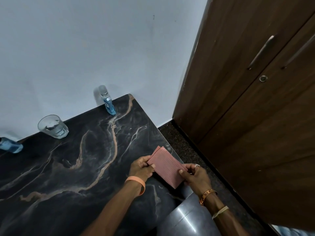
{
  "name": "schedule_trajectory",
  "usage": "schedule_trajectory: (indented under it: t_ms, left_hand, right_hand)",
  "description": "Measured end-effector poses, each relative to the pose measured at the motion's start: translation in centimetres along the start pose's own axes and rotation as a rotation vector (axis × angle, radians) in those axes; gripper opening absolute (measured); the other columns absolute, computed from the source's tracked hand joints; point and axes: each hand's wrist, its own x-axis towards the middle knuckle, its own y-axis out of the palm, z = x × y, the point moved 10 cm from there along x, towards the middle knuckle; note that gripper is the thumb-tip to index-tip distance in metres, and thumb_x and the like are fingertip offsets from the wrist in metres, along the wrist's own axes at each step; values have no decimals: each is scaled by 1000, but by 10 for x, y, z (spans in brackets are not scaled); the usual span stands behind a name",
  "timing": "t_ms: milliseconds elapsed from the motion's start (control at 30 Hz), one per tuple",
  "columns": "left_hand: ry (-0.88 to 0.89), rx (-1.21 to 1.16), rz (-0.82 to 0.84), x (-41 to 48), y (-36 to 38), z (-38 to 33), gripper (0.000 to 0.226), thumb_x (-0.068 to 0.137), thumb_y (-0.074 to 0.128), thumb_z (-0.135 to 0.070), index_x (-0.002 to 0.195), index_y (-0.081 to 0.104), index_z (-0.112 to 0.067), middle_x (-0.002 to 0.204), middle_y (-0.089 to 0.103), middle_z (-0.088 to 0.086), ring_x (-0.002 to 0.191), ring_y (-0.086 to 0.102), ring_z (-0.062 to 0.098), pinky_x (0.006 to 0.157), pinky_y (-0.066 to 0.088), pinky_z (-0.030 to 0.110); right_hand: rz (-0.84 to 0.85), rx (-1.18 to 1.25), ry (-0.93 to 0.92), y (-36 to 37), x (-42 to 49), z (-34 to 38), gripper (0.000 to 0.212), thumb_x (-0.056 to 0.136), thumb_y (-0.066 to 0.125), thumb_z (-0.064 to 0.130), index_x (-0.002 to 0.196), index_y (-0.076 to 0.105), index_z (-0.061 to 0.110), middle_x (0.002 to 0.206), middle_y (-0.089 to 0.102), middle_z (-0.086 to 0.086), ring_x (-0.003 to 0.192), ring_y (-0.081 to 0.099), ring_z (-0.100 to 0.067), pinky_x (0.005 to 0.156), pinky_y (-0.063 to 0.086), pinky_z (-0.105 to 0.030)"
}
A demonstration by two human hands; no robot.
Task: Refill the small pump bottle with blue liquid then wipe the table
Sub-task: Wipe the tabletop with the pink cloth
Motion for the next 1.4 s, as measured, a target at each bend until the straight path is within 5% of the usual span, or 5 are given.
schedule_trajectory:
  t_ms: [167, 700, 833, 1100, 1400]
  left_hand:
    - [-13, 51, -94, 30, 3, 9, 36, 87, 66, 10, 115, 64, -12, 87, 61, 2, 74, 62, 12, 60, 51, 22]
    - [59, 234, -85, 61, -1, 30, 50, 82, 63, 20, 126, 63, -2, 110, 67, 8, 103, 61, 16, 102, 51, 36]
    - [134, 328, -102, 63, -1, 28, 50, 82, 64, 19, 125, 64, -6, 118, 67, 6, 102, 61, 11, 85, 49, 13]
    - [156, 341, -213, 64, -12, 32, 42, 80, 70, 13, 114, 69, -11, 111, 69, 5, 89, 65, 10, 89, 54, 27]
    - [168, 286, -184, 56, -16, 33, 45, 78, 71, 16, 114, 68, -10, 110, 65, 4, 90, 67, 11, 70, 52, 9]
  right_hand:
    - [-39, -98, 31, 1, 21, -12, 9, 88, 72, 17, 91, 73, 25, 87, 73, 0, 74, 68, -14, 63, 59, -31]
    - [-108, -166, 133, 2, 42, -41, 16, 83, 75, 8, 96, 70, 16, 85, 71, -4, 78, 67, -19, 76, 59, -42]
    - [-125, -190, 124, 1, 42, -42, 16, 83, 76, 10, 95, 71, 17, 82, 70, -4, 74, 65, -18, 72, 58, -38]
    - [-131, -246, 141, 0, 43, -44, 16, 82, 77, 18, 96, 70, 19, 82, 71, -3, 75, 67, -19, 73, 58, -40]
    - [-150, -357, 123, -5, 41, -39, 23, 79, 78, 30, 99, 68, 25, 82, 69, 5, 76, 67, -13, 76, 57, -35]
